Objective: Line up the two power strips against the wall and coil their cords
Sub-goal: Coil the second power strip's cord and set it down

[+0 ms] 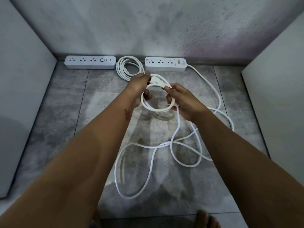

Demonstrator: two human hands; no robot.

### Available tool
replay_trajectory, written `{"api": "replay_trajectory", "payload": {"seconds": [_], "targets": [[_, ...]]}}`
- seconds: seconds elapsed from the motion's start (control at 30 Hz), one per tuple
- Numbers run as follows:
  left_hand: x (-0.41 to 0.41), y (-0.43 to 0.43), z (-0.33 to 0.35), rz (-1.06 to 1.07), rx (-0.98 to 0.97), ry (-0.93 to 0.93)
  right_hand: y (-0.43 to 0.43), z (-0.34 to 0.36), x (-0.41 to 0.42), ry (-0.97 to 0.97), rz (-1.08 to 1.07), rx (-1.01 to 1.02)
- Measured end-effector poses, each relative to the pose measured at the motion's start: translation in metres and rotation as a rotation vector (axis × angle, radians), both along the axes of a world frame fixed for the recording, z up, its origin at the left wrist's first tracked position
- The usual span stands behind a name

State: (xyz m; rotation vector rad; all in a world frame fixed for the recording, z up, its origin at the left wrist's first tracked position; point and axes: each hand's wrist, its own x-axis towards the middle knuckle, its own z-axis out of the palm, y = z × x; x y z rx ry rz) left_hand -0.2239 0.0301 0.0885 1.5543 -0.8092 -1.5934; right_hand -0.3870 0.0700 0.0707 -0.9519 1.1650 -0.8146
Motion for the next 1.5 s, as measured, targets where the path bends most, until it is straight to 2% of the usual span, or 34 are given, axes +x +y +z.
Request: {"api": "replay_trajectory", "payload": {"seconds": [0.2,0.33,0.57,0.67,0.73,0.87,1.0,1.07,1.2,1.3,1.4,1.5], "targets": [[-0.002,0.001,-0.003,0.114,0.020,-0.042,-0.002,0.000,-0.002,-0.081,0.015,0.072],[0.004,0.003,-0.006,0.140,0.086,0.080,-0.001,0.000,-0.003,-0.104,0.037,0.093],[0.009,0.002,0.008,-0.168,0.118,0.073,-0.002,0.000,-0.007,0.081,-0.056,-0.003],[0.022,-0.004,0.010,-0.259,0.084,-0.067,-0.003,0.003,-0.007,0.195,0.002,-0.078],[0.022,-0.007,0.009,-0.382,-0.021,-0.235,-0.003,0.006,-0.004,0.267,0.078,-0.118],[0.016,-0.006,0.010,-0.809,-0.316,-0.614,-0.002,0.008,0.006,0.297,0.143,-0.145],[0.019,-0.001,0.015,-1.109,-0.229,-0.824,0.001,0.008,0.006,0.310,0.135,-0.098],[0.016,-0.002,0.011,-1.100,-0.237,-0.850,0.000,0.008,0.005,0.305,0.111,-0.079],[0.015,-0.001,0.006,-0.877,-0.150,-0.602,-0.002,0.011,0.001,0.343,0.073,-0.088],[0.019,0.002,0.005,-0.688,-0.107,-0.495,-0.001,0.009,-0.009,0.378,0.153,-0.018],[0.016,0.005,0.005,-0.614,-0.145,-0.482,-0.002,0.005,-0.013,0.395,0.179,-0.012],[0.012,0.006,0.004,-0.632,-0.181,-0.528,0.000,0.003,-0.006,0.456,0.098,-0.127]]}}
